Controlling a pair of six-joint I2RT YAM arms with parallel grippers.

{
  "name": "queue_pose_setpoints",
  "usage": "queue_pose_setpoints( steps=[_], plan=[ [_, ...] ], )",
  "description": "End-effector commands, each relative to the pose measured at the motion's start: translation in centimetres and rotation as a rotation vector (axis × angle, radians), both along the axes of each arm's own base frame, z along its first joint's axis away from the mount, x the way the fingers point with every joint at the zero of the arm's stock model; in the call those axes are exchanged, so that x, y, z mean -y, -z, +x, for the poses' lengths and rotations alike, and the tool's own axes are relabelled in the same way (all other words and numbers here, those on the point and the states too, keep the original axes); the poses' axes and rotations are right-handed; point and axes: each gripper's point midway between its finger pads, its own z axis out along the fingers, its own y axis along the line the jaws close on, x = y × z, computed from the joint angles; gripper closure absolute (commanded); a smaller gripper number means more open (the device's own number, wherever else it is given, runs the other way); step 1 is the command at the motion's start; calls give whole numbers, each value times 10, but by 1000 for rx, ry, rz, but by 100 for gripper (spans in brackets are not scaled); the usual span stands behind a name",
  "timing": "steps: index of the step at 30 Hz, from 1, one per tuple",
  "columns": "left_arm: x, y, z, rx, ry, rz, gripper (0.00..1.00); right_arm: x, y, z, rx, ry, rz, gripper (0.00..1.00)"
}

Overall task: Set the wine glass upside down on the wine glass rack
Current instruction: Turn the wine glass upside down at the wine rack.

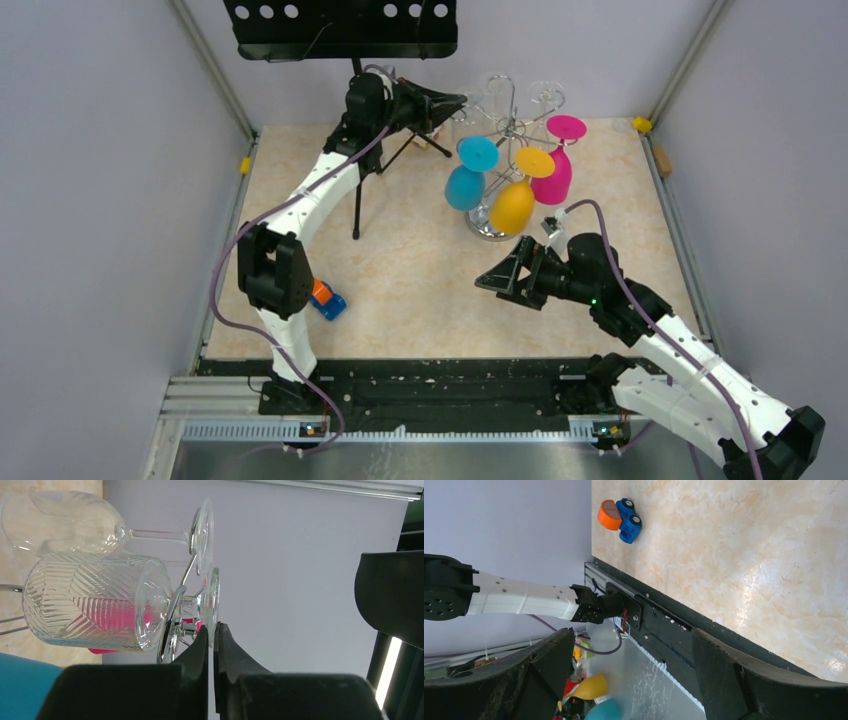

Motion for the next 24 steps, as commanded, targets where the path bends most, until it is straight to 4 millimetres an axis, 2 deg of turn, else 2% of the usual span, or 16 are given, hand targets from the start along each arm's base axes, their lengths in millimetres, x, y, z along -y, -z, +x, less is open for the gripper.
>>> queue_pose_setpoints(
  steps=[1, 16, 24],
  plan=[
    [-14, -65, -7, 169, -53, -77, 100, -1, -7, -1, 29, -1, 17, 13],
    [-47, -62, -4, 180, -155, -48, 100, 0, -10, -1, 31, 1, 19, 13],
    [-49, -63, -15, 183, -111, -48, 100, -1, -12, 0, 36, -1, 23, 13]
  ],
)
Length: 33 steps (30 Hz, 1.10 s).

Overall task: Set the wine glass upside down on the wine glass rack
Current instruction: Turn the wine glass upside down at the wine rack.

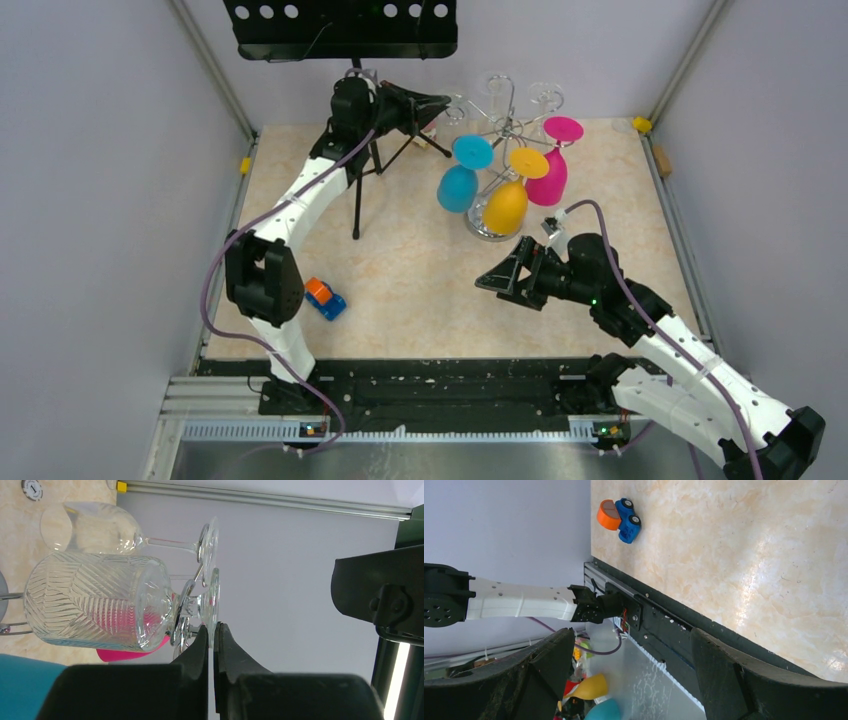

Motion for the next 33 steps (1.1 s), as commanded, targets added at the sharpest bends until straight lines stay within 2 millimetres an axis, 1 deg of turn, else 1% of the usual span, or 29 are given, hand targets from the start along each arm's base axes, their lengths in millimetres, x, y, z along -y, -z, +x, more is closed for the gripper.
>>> queue_pose_setpoints(
  steps=[1, 5, 12, 21, 26, 33],
  plan=[
    [-17, -65, -24, 186, -5, -60, 100, -2, -12, 0, 36, -2, 24, 13],
    [-17, -61, -31, 183, 16, -55, 100, -2, -12, 0, 35, -1, 25, 13],
    [-13, -61, -39, 190, 65, -52, 100, -3, -12, 1, 34, -5, 28, 13],
    [-8, -61, -46, 195, 97, -48, 100, -5, -13, 3, 36, -6, 35, 13],
    [-2, -58, -50, 195, 115, -38, 100, -6, -12, 3, 34, -9, 34, 13],
    [-3, -57, -53, 200, 112, -25, 100, -6, -12, 3, 33, -9, 33, 13]
  ],
)
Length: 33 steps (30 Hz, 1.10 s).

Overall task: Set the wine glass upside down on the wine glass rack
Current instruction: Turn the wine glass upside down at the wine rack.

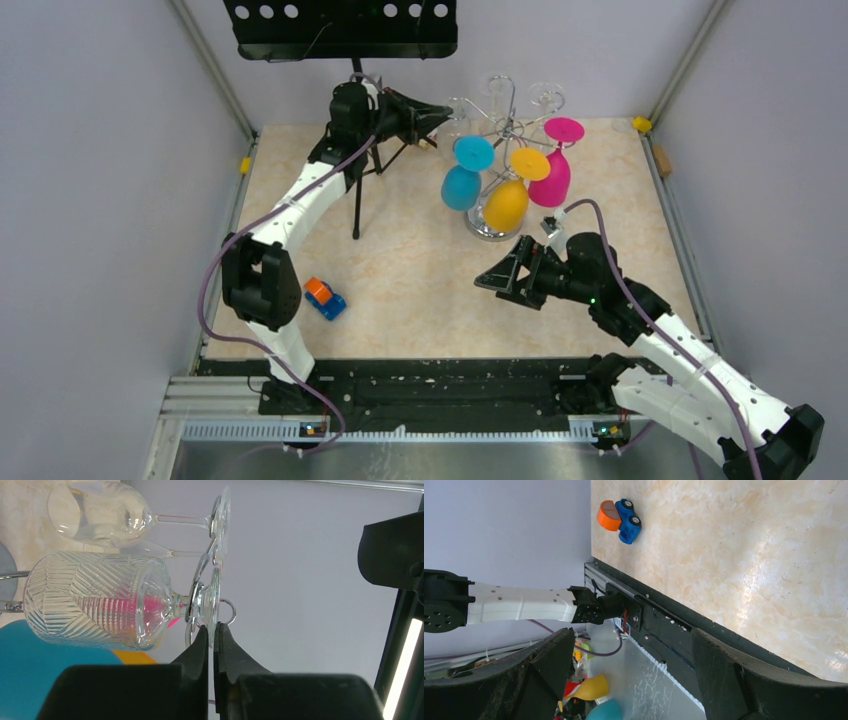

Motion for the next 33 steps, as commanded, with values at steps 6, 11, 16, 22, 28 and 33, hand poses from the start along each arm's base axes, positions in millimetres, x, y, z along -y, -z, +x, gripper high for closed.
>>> queue_pose_setpoints(
  steps=[6, 11, 16, 22, 28, 33],
  plan=[
    [-9, -65, -34, 193, 21, -50, 82, -5, -14, 2, 38, -11, 35, 13],
    [-11, -66, -37, 206, 15, -41, 62, -5, -15, 1, 38, -11, 34, 13],
    [-14, -69, -44, 224, 11, -15, 48, -3, -13, 1, 37, -9, 26, 13],
    [-30, -69, -50, 262, -50, 39, 25, -1, -10, -1, 31, -7, 14, 13],
    [-61, -66, -55, 305, -142, 128, 17, 1, -8, -3, 23, -7, -1, 13],
    [-96, -50, -61, 341, -192, 273, 14, 2, -4, -4, 18, -8, -17, 13]
  ],
)
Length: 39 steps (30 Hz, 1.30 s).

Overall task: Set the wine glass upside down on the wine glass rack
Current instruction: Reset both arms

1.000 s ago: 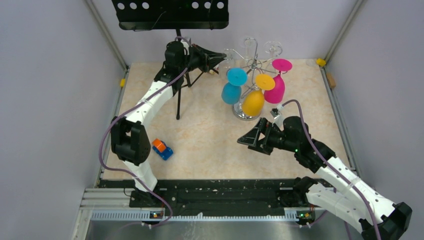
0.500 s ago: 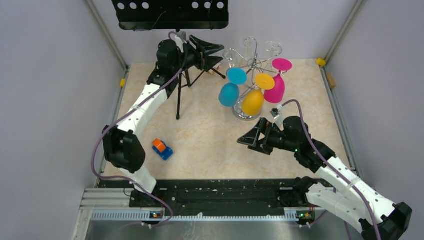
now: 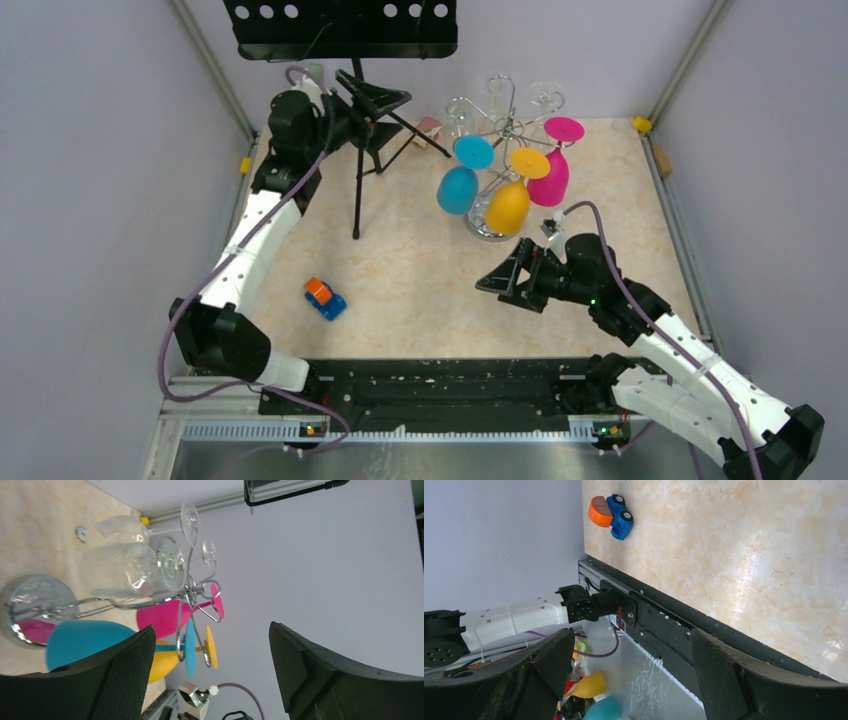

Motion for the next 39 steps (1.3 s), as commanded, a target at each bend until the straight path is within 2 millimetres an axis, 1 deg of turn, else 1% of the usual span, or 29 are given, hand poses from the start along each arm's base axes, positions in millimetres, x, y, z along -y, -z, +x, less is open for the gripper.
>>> queue_pose_setpoints(
  steps=[1, 5, 7, 11, 12, 14, 19, 22, 23, 24, 25, 29, 32, 34, 37, 39],
  plan=[
    [-37, 3, -14, 92, -78, 161, 13, 0, -8, -1, 39, -10, 0, 13],
    [-71, 28, -25, 117, -136, 332, 12, 1, -3, -1, 31, -8, -12, 13],
    [-89, 45, -35, 116, -165, 434, 11, 2, 0, 0, 25, -4, -24, 13],
    [-118, 90, -56, 82, -213, 638, 7, 6, 8, 2, 16, 17, -59, 13],
    [-125, 106, -61, 65, -221, 699, 5, 7, 11, 3, 10, 24, -70, 13],
    [-139, 128, -75, 27, -243, 780, 3, 9, 14, 5, 13, 29, -87, 13],
    [-161, 180, -104, -59, -289, 882, 2, 15, 25, 10, 28, 49, -143, 13],
    [-167, 202, -113, -94, -332, 865, 2, 23, 32, 18, 46, 96, -189, 12],
    [-168, 208, -114, -96, -348, 859, 2, 29, 35, 22, 43, 133, -217, 8],
    [-170, 211, -115, -95, -365, 852, 2, 36, 38, 27, 45, 177, -250, 6],
    [-171, 213, -114, -87, -380, 850, 2, 43, 40, 31, 51, 213, -280, 5],
    [-179, 210, -109, -13, -443, 869, 2, 74, 34, 53, 166, 339, -417, 4],
    [-186, 207, -105, 28, -468, 913, 2, 99, 20, 71, 281, 429, -527, 3],
    [-195, 207, -99, 32, -510, 951, 2, 112, 9, 82, 366, 470, -596, 3],
    [-203, 207, -92, 52, -546, 991, 2, 126, -3, 96, 490, 516, -662, 3],
    [-203, 205, -89, 115, -527, 1044, 3, 131, -7, 103, 591, 521, -701, 3]
  ],
)
